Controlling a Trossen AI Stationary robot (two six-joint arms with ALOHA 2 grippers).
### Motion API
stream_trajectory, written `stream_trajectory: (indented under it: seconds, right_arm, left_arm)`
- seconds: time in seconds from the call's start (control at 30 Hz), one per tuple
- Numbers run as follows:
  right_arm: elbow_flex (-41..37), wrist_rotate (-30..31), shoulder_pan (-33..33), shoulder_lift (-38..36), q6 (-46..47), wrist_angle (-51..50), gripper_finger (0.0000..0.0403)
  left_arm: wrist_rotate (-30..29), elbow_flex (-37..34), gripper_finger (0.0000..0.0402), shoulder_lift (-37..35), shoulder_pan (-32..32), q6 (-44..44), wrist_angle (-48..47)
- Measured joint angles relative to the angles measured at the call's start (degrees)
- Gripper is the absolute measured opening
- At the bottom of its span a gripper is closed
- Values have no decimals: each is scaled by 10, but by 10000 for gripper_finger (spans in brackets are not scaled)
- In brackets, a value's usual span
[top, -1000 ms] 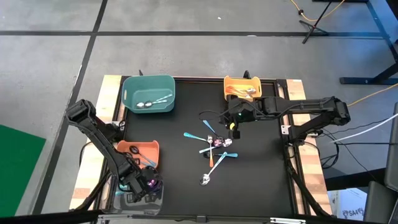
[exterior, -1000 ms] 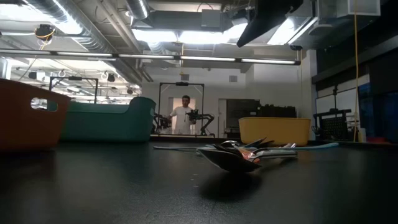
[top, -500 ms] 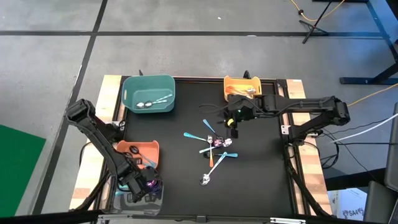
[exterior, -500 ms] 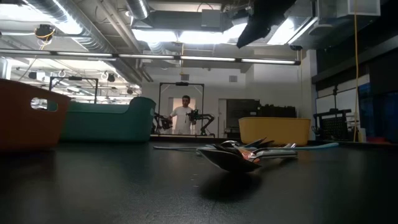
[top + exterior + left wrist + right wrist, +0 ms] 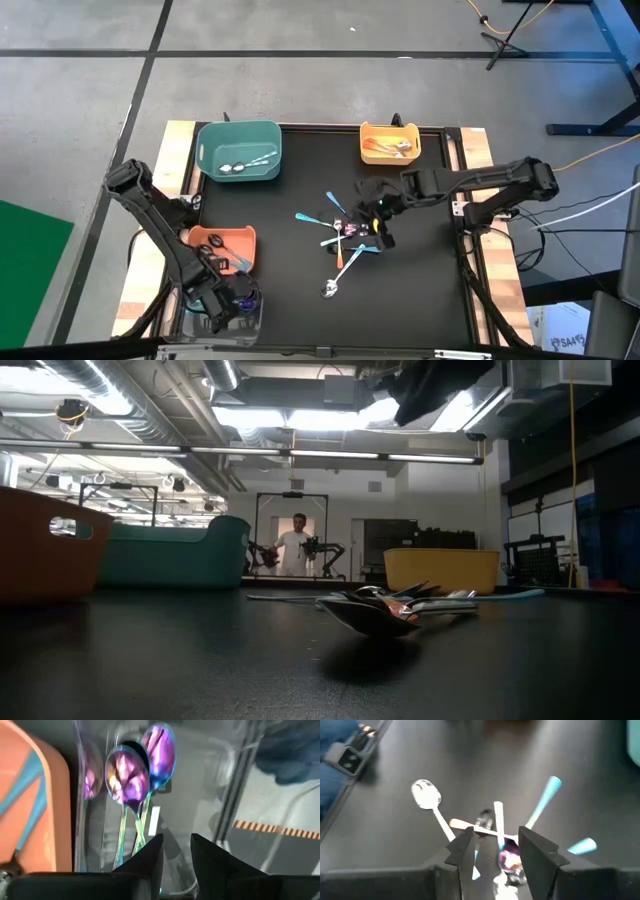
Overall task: Sort silverware by color (type)
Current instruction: Put the blue spoon into the blue bin
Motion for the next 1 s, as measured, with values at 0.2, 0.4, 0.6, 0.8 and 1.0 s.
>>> stream_trajectory:
  seconds: [0.2,0.4,0.6,0.8,1.0]
  right_arm:
    - [0,7,43,3,10,10,138]
    - [0,37,74,3,23,11,138]
    - [0,45,96,3,23,11,138]
    - [0,45,106,3,44,11,138]
    - [0,46,105,26,56,7,138]
  left_arm:
    - [-35,52,92,0,-4,1,-26]
    - [-100,92,92,0,4,1,-26]
    - [-161,115,92,0,21,14,-25]
    - [-200,118,92,0,46,74,-18]
    - [-232,118,92,0,73,106,-18]
